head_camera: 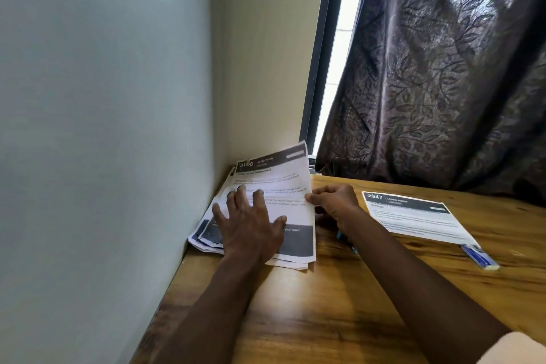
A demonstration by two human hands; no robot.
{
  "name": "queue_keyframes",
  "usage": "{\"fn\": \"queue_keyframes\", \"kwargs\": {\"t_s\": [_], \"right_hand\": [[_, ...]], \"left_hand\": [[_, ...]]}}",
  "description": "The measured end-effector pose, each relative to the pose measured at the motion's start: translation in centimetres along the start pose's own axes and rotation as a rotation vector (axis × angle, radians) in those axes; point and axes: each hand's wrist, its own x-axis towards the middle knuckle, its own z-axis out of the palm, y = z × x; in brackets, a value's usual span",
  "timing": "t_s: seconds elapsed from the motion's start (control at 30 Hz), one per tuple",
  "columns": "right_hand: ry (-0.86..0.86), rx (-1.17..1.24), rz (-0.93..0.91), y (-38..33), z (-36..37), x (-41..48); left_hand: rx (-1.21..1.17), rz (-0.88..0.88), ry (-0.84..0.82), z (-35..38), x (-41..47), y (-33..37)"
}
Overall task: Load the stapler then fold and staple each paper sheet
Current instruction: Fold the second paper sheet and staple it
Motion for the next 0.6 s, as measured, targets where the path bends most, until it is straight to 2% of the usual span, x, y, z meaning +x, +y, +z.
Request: {"fn": "queue_keyframes", "kwargs": {"t_s": [0.1, 0.27, 0.43, 0.6], "right_hand": [[-0.001, 0.054, -0.050, -0.3, -0.4, -0.5], [-0.037, 0.355, -0.150, -1.2, -1.8, -2.8], [-0.066, 0.219, -0.486, -2.3, -4.3, -5.3], [-0.101, 0.091, -0.630, -3.3, -6.8, -7.2]], "left_hand": [[-0.029, 0.017, 0.059, 0.0, 0.1, 0.1], [-0.144, -0.024, 0.208, 0.0, 0.5, -0.6], [-0.257, 0.096, 0.376, -0.6, 0.4, -0.4], [-0.291, 0.245, 0.440, -1.3, 0.1, -0.2]]}}
